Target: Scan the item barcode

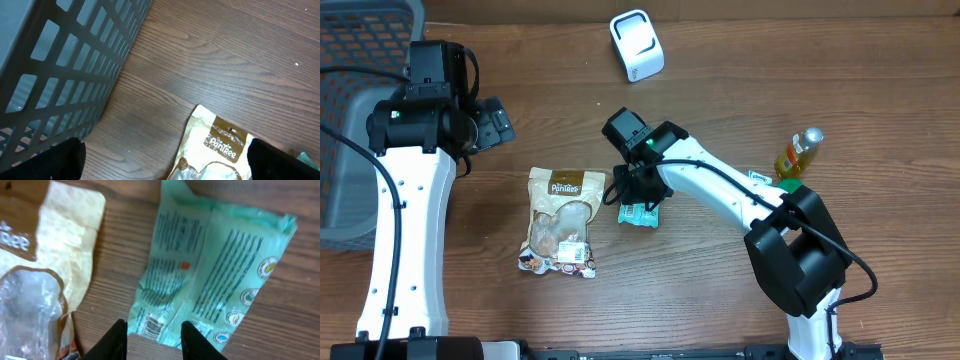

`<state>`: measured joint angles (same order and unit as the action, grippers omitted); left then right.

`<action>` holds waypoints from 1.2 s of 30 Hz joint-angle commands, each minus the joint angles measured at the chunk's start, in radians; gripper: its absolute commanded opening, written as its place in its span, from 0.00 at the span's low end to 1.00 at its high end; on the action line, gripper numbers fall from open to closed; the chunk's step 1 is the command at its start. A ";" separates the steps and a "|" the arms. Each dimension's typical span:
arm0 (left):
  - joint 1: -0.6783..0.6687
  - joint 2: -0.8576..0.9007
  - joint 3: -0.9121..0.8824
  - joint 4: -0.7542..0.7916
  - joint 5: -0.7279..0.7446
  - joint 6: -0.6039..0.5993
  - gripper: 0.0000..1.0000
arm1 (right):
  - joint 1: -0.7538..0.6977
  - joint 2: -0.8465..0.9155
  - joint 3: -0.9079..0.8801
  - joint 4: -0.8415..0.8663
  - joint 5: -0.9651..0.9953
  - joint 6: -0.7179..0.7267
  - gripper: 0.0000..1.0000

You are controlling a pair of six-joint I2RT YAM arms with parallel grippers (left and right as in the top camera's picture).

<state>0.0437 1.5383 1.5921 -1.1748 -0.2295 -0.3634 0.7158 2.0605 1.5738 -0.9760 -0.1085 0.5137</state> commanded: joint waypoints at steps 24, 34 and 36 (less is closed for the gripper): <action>0.002 -0.005 0.009 0.004 -0.013 0.012 1.00 | -0.108 -0.056 0.030 0.132 0.065 0.001 0.42; 0.002 -0.005 0.009 0.004 -0.013 0.012 1.00 | -0.130 -0.013 0.014 0.252 0.063 0.002 0.45; 0.002 -0.005 0.009 0.004 -0.013 0.012 1.00 | -0.128 0.000 0.014 0.246 0.063 0.001 0.49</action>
<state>0.0437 1.5383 1.5921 -1.1744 -0.2295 -0.3634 0.5785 2.0338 1.5837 -0.7300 -0.0544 0.5190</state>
